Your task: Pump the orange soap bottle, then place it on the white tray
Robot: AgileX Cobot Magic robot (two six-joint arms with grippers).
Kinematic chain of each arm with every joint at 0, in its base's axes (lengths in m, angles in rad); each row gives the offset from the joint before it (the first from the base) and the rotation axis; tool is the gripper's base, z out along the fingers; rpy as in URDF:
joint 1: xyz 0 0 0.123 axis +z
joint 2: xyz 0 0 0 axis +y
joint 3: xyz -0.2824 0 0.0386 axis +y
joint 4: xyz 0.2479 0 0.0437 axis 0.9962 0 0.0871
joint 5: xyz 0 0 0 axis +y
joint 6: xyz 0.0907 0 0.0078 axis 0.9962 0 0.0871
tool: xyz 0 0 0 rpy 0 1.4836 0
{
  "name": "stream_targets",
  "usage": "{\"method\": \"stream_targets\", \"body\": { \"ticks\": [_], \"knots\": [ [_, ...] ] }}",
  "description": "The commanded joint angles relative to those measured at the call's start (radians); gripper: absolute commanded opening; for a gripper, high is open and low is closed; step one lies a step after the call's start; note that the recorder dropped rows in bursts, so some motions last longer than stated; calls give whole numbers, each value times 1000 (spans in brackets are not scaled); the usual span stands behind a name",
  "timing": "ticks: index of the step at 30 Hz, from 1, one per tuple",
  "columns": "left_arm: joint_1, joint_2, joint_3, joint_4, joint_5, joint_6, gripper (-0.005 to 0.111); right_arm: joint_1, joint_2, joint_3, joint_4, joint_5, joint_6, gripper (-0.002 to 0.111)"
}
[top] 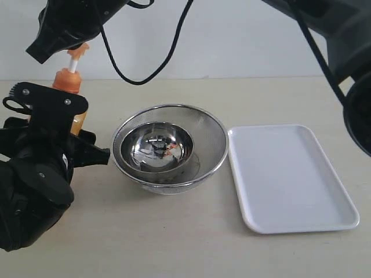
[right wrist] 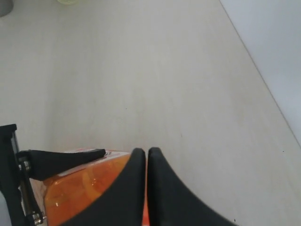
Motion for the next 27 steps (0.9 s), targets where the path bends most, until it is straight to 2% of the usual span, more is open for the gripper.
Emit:
{"method": "stream_targets", "body": {
  "ticks": [1,27],
  "knots": [
    [-5,-7,-8,42,76,5,5,1,-15,-2,-33,30,12,0],
    [-5,-7,-8,42,76,3,5,1,-49,-2,-146,132,81,0]
  ]
}}
